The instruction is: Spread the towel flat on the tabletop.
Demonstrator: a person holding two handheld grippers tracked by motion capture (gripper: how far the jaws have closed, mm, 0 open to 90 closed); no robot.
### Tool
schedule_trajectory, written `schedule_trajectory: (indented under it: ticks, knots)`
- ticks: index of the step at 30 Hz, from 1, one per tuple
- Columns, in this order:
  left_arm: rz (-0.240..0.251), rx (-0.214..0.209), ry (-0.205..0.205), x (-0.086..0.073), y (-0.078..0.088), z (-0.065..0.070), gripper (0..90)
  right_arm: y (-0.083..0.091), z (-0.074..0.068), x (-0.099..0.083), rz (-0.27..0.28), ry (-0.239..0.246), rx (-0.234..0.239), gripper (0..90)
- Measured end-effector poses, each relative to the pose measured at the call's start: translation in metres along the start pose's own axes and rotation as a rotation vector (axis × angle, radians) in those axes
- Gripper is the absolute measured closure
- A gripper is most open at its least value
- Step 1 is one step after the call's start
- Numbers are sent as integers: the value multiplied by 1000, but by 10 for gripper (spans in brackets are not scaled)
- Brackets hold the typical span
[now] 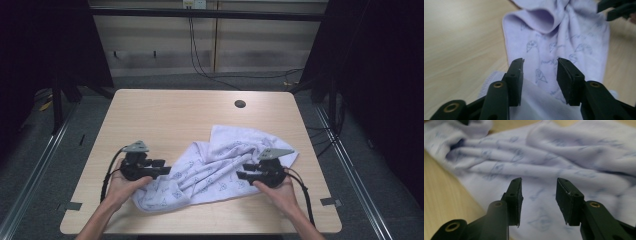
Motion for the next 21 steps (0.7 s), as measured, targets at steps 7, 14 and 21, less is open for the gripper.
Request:
schedule_trajectory:
  ticks: [7,14,21]
  knots:
    - [-106,86,-106,-20,-18,4,569,-38,-53,-13,-97,100,117,533]
    - [-129,154,-150,-22,-15,0,877,-59,-64,-14,-87,152,97,527]
    - [-79,124,-40,-23,-5,-18,883,-52,-54,-17,-100,157,57,861]
Point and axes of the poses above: each handheld gripper's, and its own axes: y roughly backward along the jaws, x roughly out of its top, z roughly to its right, the point moved 6 cm from there along -y, roughly forward along the jaws, and after that the axes turned 4 degrees about y, right-handed, at the moved point
